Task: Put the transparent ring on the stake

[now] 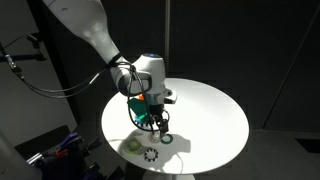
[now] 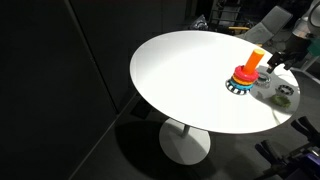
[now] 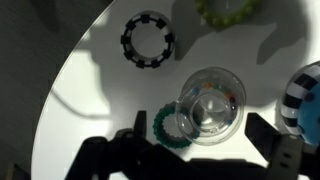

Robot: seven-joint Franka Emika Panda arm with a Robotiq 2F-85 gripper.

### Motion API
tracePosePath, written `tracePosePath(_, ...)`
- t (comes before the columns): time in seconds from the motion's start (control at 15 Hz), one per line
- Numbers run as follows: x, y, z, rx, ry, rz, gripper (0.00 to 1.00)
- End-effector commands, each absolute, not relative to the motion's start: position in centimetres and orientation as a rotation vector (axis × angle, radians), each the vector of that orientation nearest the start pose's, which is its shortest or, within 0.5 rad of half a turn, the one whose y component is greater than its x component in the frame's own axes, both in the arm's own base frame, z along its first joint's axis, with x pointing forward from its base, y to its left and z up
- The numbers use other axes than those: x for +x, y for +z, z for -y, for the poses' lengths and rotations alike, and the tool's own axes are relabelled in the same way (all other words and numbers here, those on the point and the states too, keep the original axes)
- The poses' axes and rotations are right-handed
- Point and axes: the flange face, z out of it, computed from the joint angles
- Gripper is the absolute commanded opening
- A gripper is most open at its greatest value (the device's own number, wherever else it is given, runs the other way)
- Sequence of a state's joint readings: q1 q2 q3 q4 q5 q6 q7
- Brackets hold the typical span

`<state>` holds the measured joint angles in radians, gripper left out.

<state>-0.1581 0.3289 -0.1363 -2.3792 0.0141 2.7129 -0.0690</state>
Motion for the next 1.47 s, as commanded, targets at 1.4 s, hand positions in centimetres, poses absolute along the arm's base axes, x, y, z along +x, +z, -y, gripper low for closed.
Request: tracePosePath(1.4,52.5,13.0,12.4,-3.207,0.043,-0.511,1.00)
